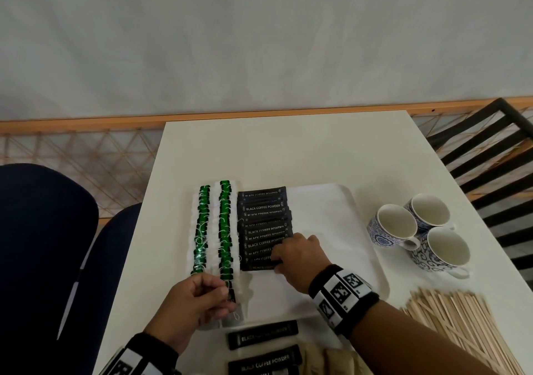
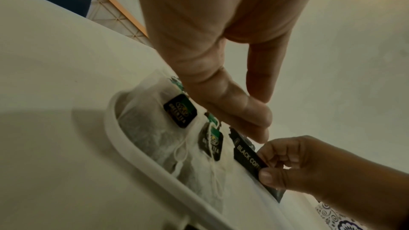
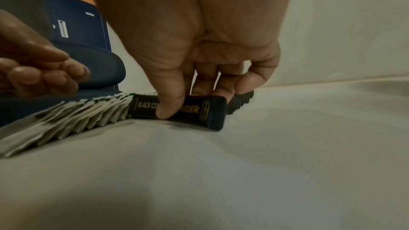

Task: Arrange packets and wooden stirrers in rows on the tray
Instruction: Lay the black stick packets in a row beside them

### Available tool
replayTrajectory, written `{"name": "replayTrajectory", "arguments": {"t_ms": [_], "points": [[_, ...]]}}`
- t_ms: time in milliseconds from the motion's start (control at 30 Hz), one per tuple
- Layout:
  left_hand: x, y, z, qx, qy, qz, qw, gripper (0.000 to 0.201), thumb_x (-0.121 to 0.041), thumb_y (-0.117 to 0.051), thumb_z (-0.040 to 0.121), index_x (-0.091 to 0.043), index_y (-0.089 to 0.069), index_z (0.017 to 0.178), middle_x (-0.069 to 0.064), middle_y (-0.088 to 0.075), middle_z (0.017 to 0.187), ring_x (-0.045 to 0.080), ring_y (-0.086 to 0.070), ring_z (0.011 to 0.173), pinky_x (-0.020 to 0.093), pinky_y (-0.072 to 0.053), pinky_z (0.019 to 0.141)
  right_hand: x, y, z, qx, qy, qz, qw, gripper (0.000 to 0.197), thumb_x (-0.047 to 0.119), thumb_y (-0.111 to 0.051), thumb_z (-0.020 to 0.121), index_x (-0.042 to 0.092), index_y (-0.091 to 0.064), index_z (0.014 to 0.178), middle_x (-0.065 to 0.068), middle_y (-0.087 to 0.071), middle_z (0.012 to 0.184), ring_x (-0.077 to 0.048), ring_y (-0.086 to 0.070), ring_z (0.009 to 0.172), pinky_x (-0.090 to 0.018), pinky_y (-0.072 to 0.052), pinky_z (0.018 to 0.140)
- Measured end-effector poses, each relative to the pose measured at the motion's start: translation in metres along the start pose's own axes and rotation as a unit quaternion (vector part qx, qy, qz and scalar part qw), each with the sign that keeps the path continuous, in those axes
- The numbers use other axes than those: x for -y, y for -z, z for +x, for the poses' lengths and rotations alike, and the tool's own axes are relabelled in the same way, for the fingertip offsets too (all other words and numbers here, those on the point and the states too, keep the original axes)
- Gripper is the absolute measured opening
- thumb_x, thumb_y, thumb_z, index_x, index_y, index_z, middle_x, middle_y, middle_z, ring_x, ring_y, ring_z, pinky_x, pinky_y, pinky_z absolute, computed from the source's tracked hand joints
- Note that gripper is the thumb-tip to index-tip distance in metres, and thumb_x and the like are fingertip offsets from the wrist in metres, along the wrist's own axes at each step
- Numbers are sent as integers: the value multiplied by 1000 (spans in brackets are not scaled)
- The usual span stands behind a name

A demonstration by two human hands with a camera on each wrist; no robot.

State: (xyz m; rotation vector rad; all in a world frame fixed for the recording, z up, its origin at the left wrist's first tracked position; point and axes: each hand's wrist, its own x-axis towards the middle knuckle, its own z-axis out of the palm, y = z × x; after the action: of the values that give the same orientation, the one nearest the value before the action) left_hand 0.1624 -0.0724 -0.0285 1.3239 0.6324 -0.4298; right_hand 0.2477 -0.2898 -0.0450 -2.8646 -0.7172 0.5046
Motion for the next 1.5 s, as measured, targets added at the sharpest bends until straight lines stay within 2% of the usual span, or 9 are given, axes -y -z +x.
{"name": "replayTrajectory", "arguments": {"t_ms": [333, 467, 633, 867, 967, 1033, 1100, 1233, 1500], "points": [[6, 18, -12, -24, -38, 148, 988, 3, 0, -65, 86, 3, -63, 87, 16, -65, 65, 23, -59, 57, 31, -47, 52, 5, -3, 8, -47, -2, 5, 999, 22, 35, -62, 88, 27, -56, 107, 4, -57, 110, -21, -48, 107, -38, -34, 91], [17, 35, -23, -7, -93, 405, 910, 12, -28, -75, 79, -20, -67, 74, -5, -68, 68, 2, -56, 56, 18, -46, 59, 9, 0, 3, -62, 11, 14, 998, 23, 37, -60, 88, 26, -55, 107, 3, -56, 110, -22, -48, 106, -38, -35, 90], [35, 39, -49, 64, -65, 572, 815, 27, -52, -74, 69, -33, -61, 82, -11, -63, 84, -2, -57, 73, 12, -45, 68, 24, 8, -31, -8, 151, 59, 987, 19, 35, -63, 89, 22, -66, 102, 1, -65, 102, -19, -58, 97, -36, -48, 87], [75, 35, -67, 107, -100, 626, 766, 38, -51, -63, 74, -51, -31, 95, -26, -33, 97, 0, -45, 96, 21, -43, 85, 41, -12, -72, 91, 181, -174, 964, 24, 28, -51, 96, 10, -66, 102, -11, -68, 101, -31, -62, 93, -37, -41, 82], [93, 32, -66, 88, -148, 654, 736, 51, -50, -60, 78, -47, -31, 119, -17, -32, 109, 11, -46, 110, 25, -45, 82, 46, -17, -77, 112, 169, -186, 961, 15, 26, -60, 87, 13, -67, 90, -8, -68, 89, -28, -62, 84, -34, -40, 73], [104, 30, -65, 58, -200, 701, 682, 55, -58, -46, 72, -42, -33, 124, -11, -35, 108, 14, -55, 97, 24, -50, 67, 46, -22, -80, 98, 161, -184, 965, 15, 33, -72, 74, 18, -69, 76, -3, -67, 75, -24, -63, 72, -31, -41, 64], [111, 25, -69, 64, -193, 727, 655, 55, -59, -41, 66, -40, -45, 117, -10, -34, 93, 8, -57, 67, 17, -39, 42, 48, -28, -82, 84, 159, -167, 969, 22, 35, -64, 83, 15, -68, 92, -8, -67, 90, -28, -60, 87, -36, -42, 74], [120, 10, -69, 72, -251, 757, 600, 52, -54, -42, 70, -36, -52, 118, -2, -36, 87, 13, -51, 55, 21, -20, 41, 49, -35, -85, 77, 120, -141, 980, 31, 38, -55, 91, 15, -62, 111, -10, -62, 110, -30, -53, 106, -40, -38, 88], [113, -7, -70, 81, -195, 745, 633, 73, -75, -36, 54, -40, -55, 114, -2, -49, 98, 11, -57, 64, 19, -42, 41, 61, -35, -87, 102, 56, -106, 988, 31, 35, -57, 91, 15, -61, 114, -7, -60, 112, -27, -52, 109, -41, -40, 92]]}}
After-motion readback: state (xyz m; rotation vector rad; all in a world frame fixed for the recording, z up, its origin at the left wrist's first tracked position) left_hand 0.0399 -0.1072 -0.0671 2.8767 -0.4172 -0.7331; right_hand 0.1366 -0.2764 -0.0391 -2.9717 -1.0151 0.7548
